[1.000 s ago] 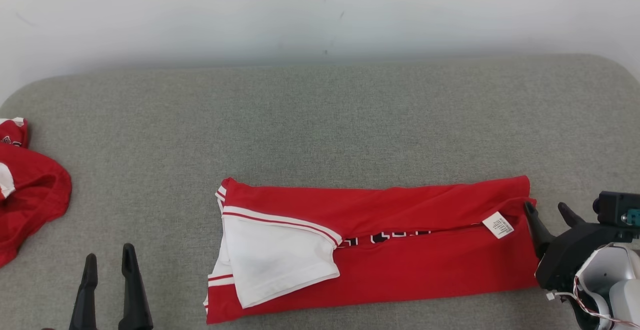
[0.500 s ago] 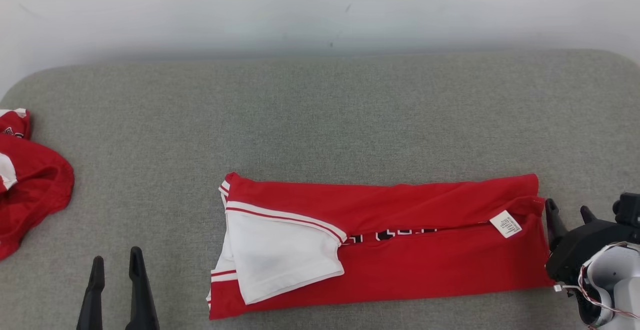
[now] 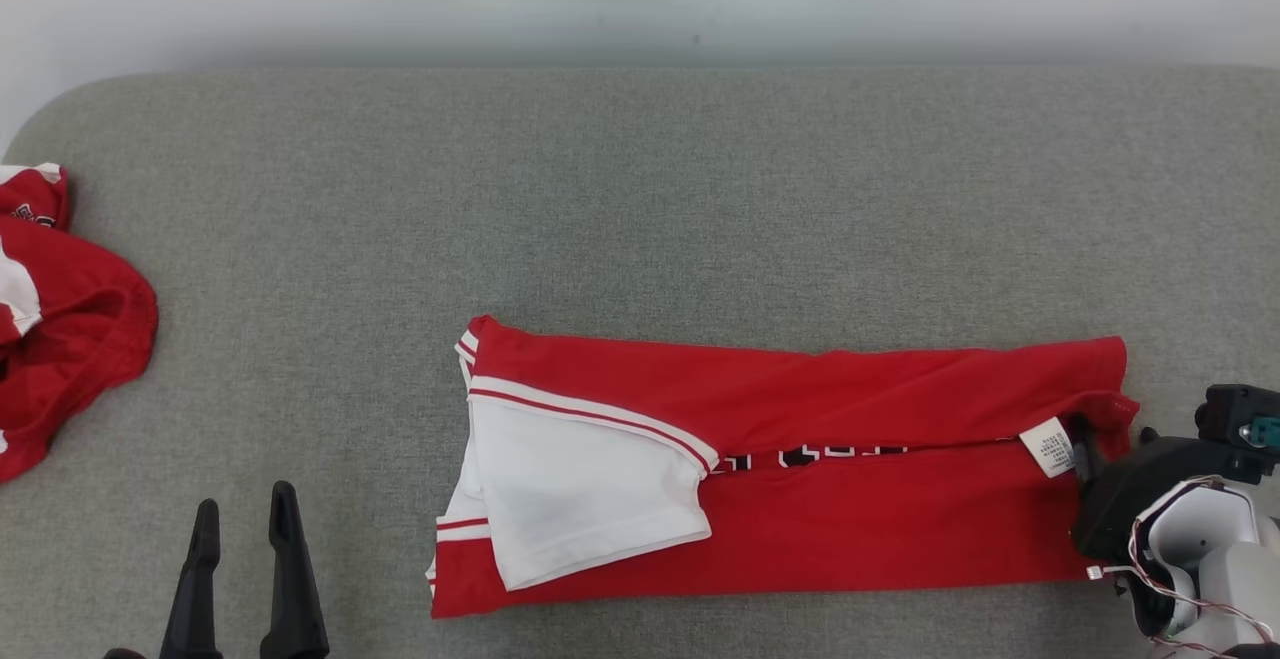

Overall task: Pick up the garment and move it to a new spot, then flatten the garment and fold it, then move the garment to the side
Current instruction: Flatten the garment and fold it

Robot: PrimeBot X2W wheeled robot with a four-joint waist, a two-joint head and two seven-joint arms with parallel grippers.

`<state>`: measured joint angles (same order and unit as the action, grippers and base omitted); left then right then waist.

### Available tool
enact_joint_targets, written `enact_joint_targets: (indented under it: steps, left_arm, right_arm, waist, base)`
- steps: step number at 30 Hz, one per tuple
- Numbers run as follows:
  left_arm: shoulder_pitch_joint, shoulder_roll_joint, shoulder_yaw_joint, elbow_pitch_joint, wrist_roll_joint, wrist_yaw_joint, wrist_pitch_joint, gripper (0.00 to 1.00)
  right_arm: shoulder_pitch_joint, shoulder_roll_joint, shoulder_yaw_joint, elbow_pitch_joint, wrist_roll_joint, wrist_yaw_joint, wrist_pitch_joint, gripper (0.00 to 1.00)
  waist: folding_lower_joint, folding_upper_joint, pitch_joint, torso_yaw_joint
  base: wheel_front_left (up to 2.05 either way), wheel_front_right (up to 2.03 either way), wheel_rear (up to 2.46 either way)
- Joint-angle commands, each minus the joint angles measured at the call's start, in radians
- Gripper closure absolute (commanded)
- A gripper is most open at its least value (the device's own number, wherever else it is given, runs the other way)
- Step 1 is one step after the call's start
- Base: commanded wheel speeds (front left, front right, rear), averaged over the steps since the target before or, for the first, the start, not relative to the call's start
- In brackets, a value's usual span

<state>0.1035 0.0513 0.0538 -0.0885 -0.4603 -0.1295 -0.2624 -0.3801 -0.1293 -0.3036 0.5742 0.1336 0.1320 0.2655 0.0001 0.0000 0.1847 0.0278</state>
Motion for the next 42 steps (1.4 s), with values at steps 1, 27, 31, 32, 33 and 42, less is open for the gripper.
enact_joint_targets:
  steps: [1, 27, 31, 32, 33, 42]
  left_arm:
    - [-0.007, -0.001, 0.004, 0.006, 0.014, -0.001, -0.003, 0.0]
    - [-0.037, 0.035, -0.025, 0.095, 0.042, 0.0, -0.003, 0.0]
    - [-0.037, 0.039, -0.028, 0.098, 0.039, 0.0, -0.003, 0.0]
    - [-0.036, 0.039, -0.028, 0.099, 0.038, 0.0, -0.003, 0.0]
    - [-0.036, 0.04, -0.029, 0.1, 0.036, 0.0, -0.003, 0.0]
    - [-0.027, 0.047, -0.032, 0.104, 0.025, 0.0, -0.003, 0.0]
  right_arm:
    - [-0.013, 0.007, 0.0, 0.011, -0.005, -0.003, 0.002, 0.0]
    - [-0.025, 0.032, 0.04, 0.128, 0.0, 0.0, 0.076, 0.02]
    - [-0.023, 0.033, 0.039, 0.143, -0.008, 0.0, 0.076, 0.34]
    - [-0.022, 0.033, 0.039, 0.147, -0.01, 0.0, 0.076, 0.75]
    - [-0.019, 0.034, 0.039, 0.15, -0.011, 0.0, 0.074, 1.0]
    - [0.003, 0.017, 0.0, 0.132, -0.038, -0.004, 0.024, 1.0]
  waist:
    - [-0.0001, 0.0, 0.008, 0.005]
    - [-0.0001, 0.0, 0.039, 0.003]
    - [-0.0001, 0.0, 0.038, 0.002]
    - [-0.0001, 0.0, 0.038, 0.002]
    - [-0.0001, 0.0, 0.037, 0.002]
    - [-0.0001, 0.0, 0.032, -0.009]
  base:
    - [0.0, 0.0, 0.0]
    - [0.0, 0.0, 0.0]
    - [0.0, 0.0, 0.0]
    - [0.0, 0.0, 0.0]
    - [0.0, 0.0, 0.0]
    - [0.0, 0.0, 0.0]
